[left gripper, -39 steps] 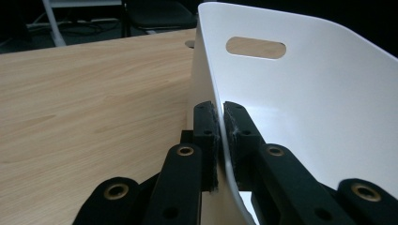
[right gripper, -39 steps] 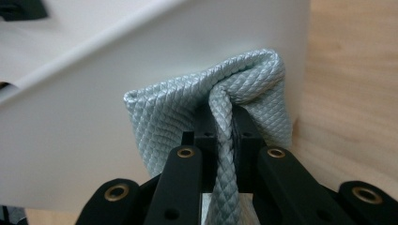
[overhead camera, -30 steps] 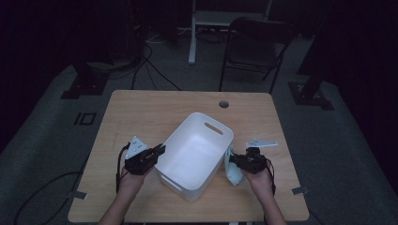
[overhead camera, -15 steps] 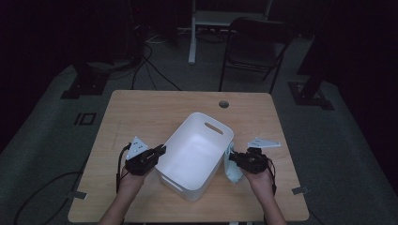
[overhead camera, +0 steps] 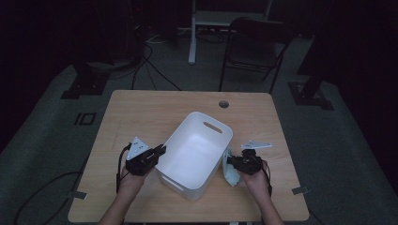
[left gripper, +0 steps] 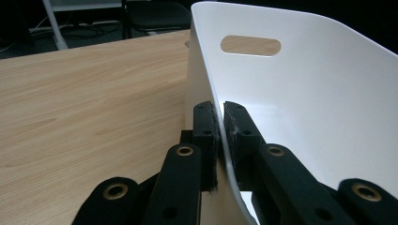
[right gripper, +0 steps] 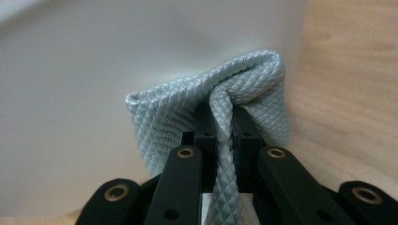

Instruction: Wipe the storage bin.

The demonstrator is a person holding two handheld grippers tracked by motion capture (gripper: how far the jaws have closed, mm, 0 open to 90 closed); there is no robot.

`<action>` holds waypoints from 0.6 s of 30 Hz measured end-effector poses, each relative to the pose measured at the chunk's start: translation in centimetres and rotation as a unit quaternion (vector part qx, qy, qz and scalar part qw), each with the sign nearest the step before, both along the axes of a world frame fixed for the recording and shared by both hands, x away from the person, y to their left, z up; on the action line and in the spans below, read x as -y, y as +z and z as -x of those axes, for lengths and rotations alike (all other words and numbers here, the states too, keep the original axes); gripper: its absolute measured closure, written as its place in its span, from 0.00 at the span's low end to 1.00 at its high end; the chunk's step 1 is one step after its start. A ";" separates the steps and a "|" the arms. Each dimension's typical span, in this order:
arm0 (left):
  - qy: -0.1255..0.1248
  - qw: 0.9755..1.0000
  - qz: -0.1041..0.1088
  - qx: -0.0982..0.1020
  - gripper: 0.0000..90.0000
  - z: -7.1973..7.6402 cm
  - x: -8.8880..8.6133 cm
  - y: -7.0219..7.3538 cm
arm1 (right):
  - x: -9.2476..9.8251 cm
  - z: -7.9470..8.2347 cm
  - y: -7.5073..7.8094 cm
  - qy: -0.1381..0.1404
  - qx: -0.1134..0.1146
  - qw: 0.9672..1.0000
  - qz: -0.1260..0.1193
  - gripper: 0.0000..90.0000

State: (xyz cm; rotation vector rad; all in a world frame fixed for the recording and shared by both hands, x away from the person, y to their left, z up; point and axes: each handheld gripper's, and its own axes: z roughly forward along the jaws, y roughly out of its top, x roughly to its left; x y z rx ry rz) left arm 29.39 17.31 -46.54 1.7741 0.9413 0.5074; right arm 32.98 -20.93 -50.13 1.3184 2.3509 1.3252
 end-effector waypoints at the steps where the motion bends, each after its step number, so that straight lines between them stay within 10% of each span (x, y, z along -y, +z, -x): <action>1: 0.000 1.000 0.001 0.000 0.94 0.0 0.0 0.0 | 0.0 -0.1 -0.3 0.000 -0.003 1.000 0.005 0.93; 10: 0.004 1.000 -0.001 0.001 0.93 0.0 0.0 0.0 | -0.2 -0.9 -1.8 -0.004 -0.037 0.999 0.017 0.93; 18: 0.009 1.000 -0.009 0.003 0.93 0.2 0.2 0.1 | -0.5 0.7 1.2 0.025 0.002 1.000 -0.002 0.93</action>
